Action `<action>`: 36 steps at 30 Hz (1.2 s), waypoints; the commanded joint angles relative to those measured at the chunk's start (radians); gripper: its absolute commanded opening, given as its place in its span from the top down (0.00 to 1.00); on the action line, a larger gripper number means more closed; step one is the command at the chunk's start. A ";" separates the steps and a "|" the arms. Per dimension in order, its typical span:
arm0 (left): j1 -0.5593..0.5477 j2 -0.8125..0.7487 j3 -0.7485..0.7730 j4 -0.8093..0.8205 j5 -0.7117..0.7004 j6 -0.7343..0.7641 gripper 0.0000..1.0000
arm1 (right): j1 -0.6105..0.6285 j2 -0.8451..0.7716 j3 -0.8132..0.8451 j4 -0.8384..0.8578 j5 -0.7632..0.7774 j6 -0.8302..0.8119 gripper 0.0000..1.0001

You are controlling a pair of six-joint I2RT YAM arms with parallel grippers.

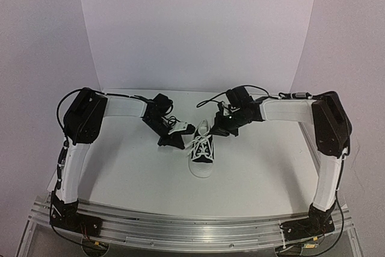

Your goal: Tie the shoes

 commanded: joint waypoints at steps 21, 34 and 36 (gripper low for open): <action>0.059 -0.030 -0.041 0.074 -0.290 -0.102 1.00 | -0.010 -0.076 -0.180 0.046 -0.010 0.034 1.00; 0.052 -0.013 0.005 0.093 -0.302 -0.071 1.00 | -0.036 -0.166 -0.295 0.042 0.009 0.037 1.00; 0.044 -0.016 0.007 0.099 -0.302 -0.062 1.00 | -0.036 -0.171 -0.294 0.039 0.008 0.038 1.00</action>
